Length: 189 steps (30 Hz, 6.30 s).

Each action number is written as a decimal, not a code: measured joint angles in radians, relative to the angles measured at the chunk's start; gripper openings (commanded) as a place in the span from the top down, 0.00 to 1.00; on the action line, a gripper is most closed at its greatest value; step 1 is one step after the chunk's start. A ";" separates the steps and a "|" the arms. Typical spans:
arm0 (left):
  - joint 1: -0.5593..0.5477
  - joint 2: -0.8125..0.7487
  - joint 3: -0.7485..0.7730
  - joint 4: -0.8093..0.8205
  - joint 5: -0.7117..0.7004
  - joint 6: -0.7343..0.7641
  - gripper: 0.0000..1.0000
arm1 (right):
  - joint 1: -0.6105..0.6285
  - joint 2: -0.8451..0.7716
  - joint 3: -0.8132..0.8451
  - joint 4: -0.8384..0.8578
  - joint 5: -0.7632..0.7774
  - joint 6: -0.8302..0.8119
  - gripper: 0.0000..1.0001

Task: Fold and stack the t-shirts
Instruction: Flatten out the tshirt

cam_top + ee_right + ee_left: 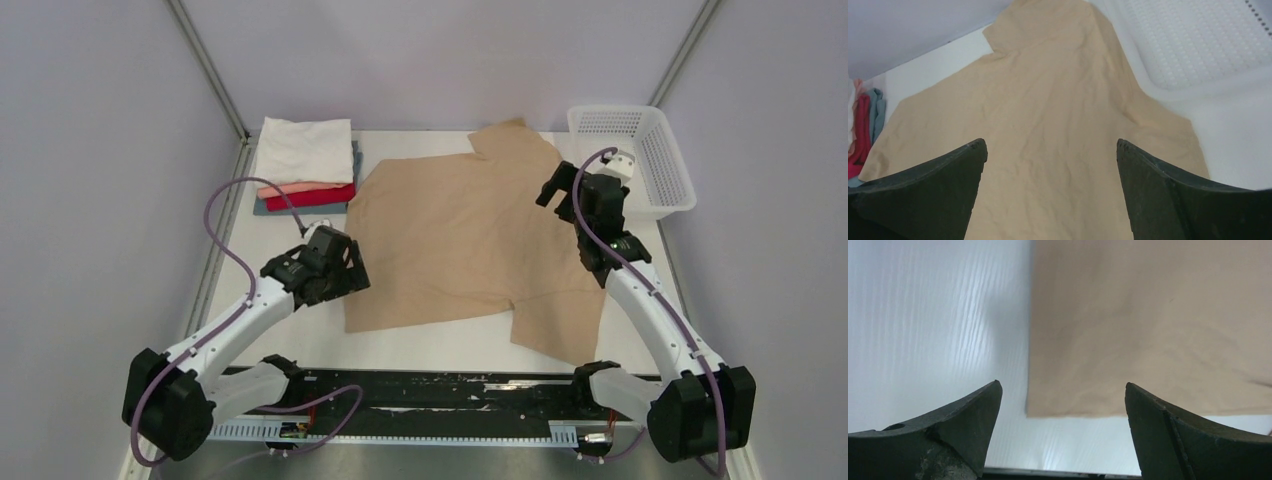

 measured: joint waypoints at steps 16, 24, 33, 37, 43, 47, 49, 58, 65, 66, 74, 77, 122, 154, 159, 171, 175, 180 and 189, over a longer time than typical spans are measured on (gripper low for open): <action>-0.064 -0.041 -0.217 -0.080 0.122 -0.186 0.49 | -0.008 -0.053 -0.101 -0.116 -0.040 0.079 0.00; -0.068 0.079 -0.227 -0.018 0.171 -0.185 0.57 | -0.008 -0.026 -0.101 -0.146 -0.040 0.086 0.00; -0.068 0.192 -0.163 -0.004 0.179 -0.192 1.00 | -0.008 -0.037 -0.102 -0.179 -0.039 0.098 0.00; -0.069 0.187 -0.162 0.021 0.151 -0.194 1.00 | -0.008 -0.066 -0.102 -0.219 -0.045 0.104 0.00; 0.026 0.200 -0.150 0.106 0.061 -0.167 1.00 | -0.003 -0.076 -0.103 -0.360 -0.137 0.091 0.00; 0.128 0.224 -0.120 0.141 -0.008 -0.141 1.00 | 0.084 -0.040 -0.103 -0.504 -0.163 0.091 0.03; 0.160 0.227 -0.107 0.145 -0.039 -0.134 1.00 | 0.169 -0.020 -0.103 -0.569 -0.169 0.103 0.06; 0.237 0.225 -0.096 0.159 -0.113 -0.101 1.00 | 0.591 0.026 -0.201 -0.757 -0.293 0.238 0.22; 0.239 0.202 -0.096 0.168 -0.125 -0.086 1.00 | 0.629 -0.025 -0.367 -0.855 -0.310 0.390 0.36; 0.239 0.200 -0.096 0.172 -0.124 -0.085 1.00 | 0.629 -0.027 -0.375 -0.856 -0.306 0.402 0.36; 0.241 0.195 -0.096 0.180 -0.107 -0.078 1.00 | 0.626 0.049 -0.375 -0.789 -0.257 0.484 0.48; 0.241 0.195 -0.097 0.183 -0.104 -0.075 1.00 | 0.624 0.085 -0.357 -0.787 -0.260 0.493 0.59; 0.243 -0.216 0.750 0.110 0.049 0.192 1.00 | 0.069 -0.168 0.817 -0.397 -0.184 -0.156 1.00; 0.243 -0.060 0.716 0.157 0.017 0.277 1.00 | 0.069 0.000 0.702 -0.192 -0.198 -0.285 1.00; 0.252 0.270 0.575 0.217 -0.044 0.261 1.00 | 0.046 0.233 0.455 -0.124 -0.098 -0.266 1.00; 0.293 0.835 0.645 0.213 0.002 0.224 1.00 | -0.064 0.729 0.450 -0.083 -0.180 -0.148 1.00; 0.299 0.857 0.682 0.231 0.006 0.220 1.00 | -0.066 0.795 0.508 -0.080 -0.180 -0.134 1.00; 0.314 0.906 0.745 0.246 0.018 0.208 1.00 | -0.067 0.859 0.599 -0.055 -0.180 -0.134 1.00; 0.340 1.021 0.887 0.223 0.062 0.176 0.93 | -0.092 0.989 0.749 -0.055 -0.202 -0.135 0.93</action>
